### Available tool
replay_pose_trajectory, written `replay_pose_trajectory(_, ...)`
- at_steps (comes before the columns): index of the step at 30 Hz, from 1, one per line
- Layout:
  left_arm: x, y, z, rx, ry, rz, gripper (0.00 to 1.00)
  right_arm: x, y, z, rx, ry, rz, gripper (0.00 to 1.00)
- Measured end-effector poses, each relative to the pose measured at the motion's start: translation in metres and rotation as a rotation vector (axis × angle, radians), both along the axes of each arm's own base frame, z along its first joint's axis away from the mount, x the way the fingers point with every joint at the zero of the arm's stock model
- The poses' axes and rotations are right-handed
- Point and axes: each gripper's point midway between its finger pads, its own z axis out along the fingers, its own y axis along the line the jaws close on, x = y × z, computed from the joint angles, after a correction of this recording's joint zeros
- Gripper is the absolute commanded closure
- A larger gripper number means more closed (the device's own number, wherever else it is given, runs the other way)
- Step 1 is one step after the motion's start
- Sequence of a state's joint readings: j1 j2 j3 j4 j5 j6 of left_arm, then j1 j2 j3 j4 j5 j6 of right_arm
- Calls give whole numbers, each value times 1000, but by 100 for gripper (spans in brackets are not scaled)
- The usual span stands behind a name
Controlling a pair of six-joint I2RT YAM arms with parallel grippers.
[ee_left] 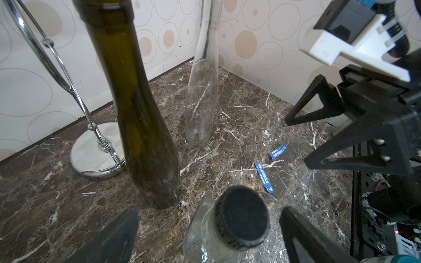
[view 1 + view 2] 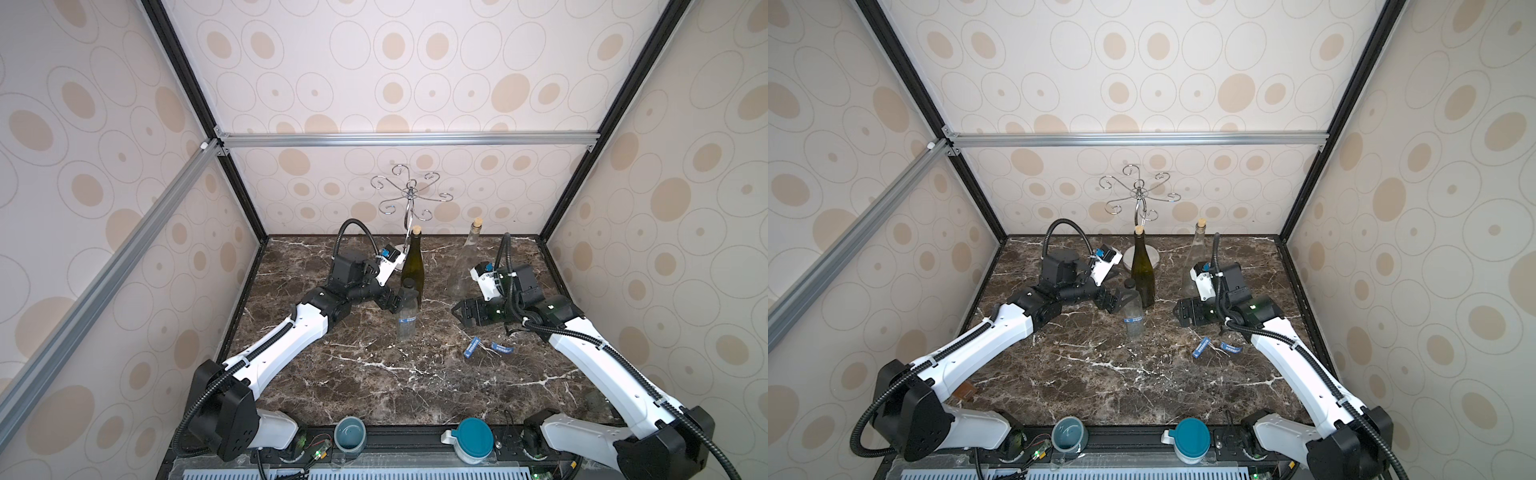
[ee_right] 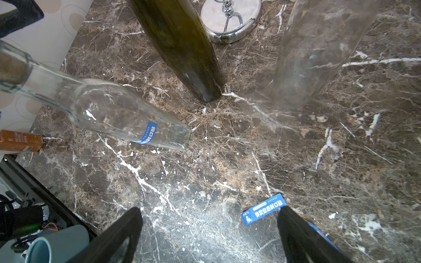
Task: Remove the label from the bottle
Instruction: Hold the bottle at the center of the board.
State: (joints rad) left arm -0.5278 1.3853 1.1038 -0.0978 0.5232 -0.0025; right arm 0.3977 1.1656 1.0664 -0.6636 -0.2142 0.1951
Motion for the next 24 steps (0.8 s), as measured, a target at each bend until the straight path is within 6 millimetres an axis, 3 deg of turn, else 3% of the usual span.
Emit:
replay_pose_trajectory(6,4,-2,-13,14,20,-25,8,5,0,-12,-17,32,-3,4)
replay_pose_trajectory(13,3,-9,-21,17,36,-70,13,7,0,-13,-17,33,-6,4)
replay_pose_trajectory(24,8,-13,-16,-5,6,-81,35,9,-1,-12,-14,26,-12,4)
